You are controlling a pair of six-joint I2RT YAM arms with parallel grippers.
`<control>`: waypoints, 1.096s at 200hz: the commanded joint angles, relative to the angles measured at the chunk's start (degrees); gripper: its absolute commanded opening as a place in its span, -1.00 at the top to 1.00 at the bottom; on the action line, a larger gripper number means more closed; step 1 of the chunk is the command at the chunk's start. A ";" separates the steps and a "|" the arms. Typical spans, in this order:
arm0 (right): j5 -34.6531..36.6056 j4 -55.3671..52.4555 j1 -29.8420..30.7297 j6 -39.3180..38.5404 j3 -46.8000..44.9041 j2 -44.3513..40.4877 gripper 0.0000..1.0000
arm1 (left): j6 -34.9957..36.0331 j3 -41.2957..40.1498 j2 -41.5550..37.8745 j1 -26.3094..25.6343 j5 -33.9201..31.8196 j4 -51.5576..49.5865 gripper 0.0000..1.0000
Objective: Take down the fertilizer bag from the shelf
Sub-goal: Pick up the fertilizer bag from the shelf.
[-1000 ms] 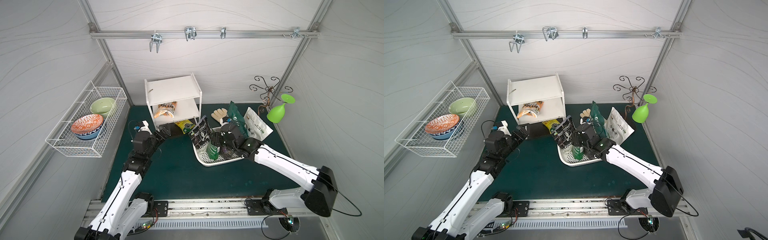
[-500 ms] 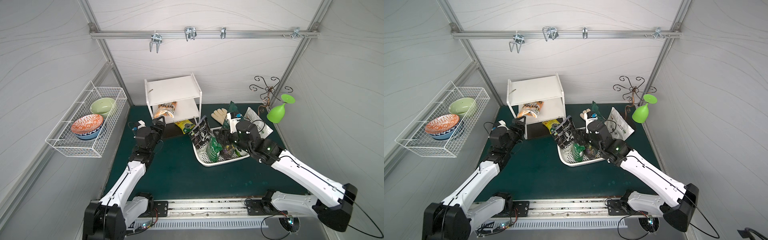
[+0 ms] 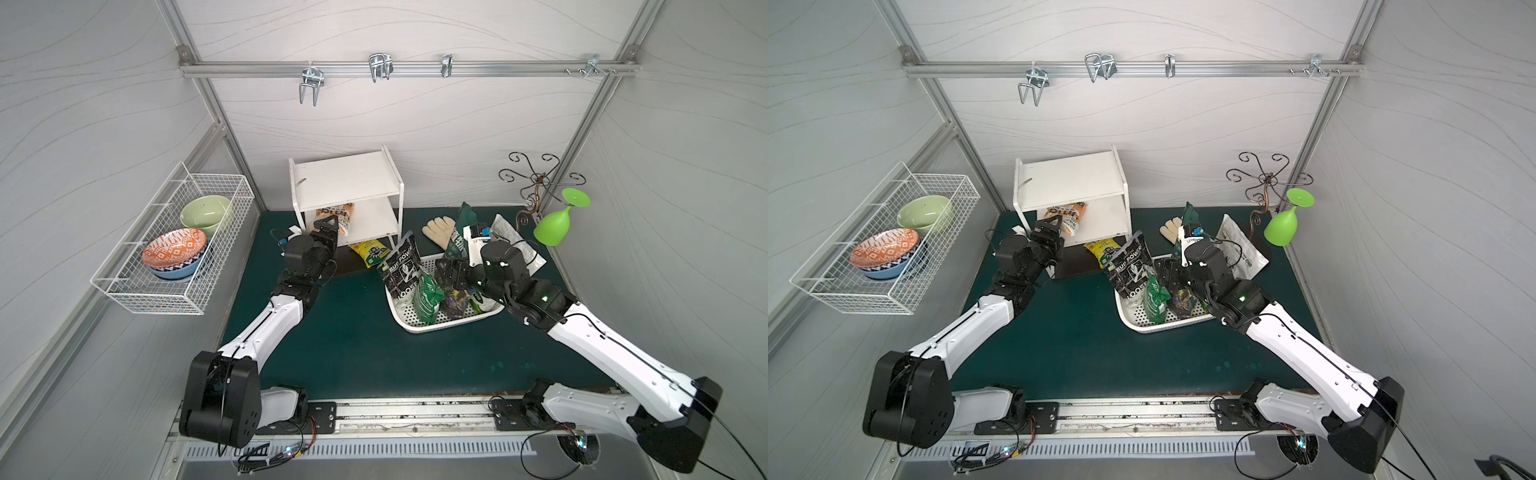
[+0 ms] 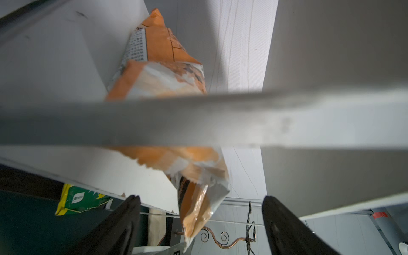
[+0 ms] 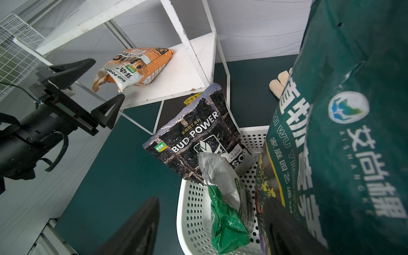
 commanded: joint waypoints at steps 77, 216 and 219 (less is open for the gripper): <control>-1.24 -1.17 -2.55 -0.18 -1.41 -1.99 -0.53 | 1.68 6.33 6.36 -0.92 -1.30 5.38 -0.67; -0.95 -1.74 -3.20 0.42 -2.38 -2.87 -0.53 | 1.50 3.10 10.26 -1.26 0.95 17.87 1.00; -1.04 -1.74 -3.23 0.42 -2.39 -2.87 -0.53 | 2.18 2.90 9.91 -1.21 0.95 17.43 1.00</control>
